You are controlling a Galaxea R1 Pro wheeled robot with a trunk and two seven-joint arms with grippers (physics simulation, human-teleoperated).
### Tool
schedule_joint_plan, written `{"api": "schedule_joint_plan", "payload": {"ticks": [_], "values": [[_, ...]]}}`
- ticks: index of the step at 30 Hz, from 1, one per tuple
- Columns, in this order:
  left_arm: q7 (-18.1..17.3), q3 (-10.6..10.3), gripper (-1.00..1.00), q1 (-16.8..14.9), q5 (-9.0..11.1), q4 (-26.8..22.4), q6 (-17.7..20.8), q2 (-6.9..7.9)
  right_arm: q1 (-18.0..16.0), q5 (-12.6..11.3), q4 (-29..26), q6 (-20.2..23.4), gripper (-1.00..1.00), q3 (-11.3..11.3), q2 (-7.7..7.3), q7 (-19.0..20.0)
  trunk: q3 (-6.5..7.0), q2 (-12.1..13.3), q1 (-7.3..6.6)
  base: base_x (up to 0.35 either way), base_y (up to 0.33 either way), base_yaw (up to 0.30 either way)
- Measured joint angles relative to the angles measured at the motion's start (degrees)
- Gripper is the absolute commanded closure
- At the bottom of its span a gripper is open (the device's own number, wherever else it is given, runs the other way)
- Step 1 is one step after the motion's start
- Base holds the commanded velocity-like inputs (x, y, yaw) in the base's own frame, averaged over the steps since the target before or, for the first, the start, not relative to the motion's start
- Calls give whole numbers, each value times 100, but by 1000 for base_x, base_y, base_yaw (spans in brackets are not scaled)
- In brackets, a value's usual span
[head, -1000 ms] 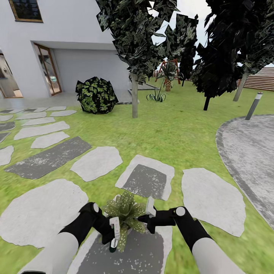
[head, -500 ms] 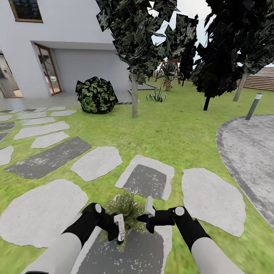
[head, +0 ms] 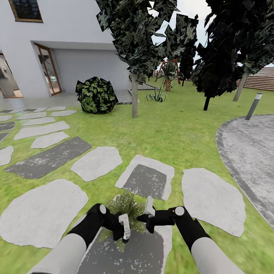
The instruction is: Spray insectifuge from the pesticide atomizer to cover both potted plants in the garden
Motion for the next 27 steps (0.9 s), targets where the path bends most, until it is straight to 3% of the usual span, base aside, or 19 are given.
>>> {"api": "schedule_joint_plan", "payload": {"ticks": [18, 22, 27], "values": [[4, 0, 100, -19, 29, 0, -101, -148, 0, 0, 0, -7, 100, 0, -1, 0, 0, 0, 0, 0, 0, 0], [-4, -7, 100, -22, 304, 0, -107, -161, 0, 0, 0, -5, 100, 0, -1, 0, 0, 0, 0, 0, 0, 0], [-6, -8, 100, -22, 363, 0, -112, -162, 2, 4, 0, -9, 100, 0, -2, 0, 0, 0, 0, 0, 0, 0]]}}
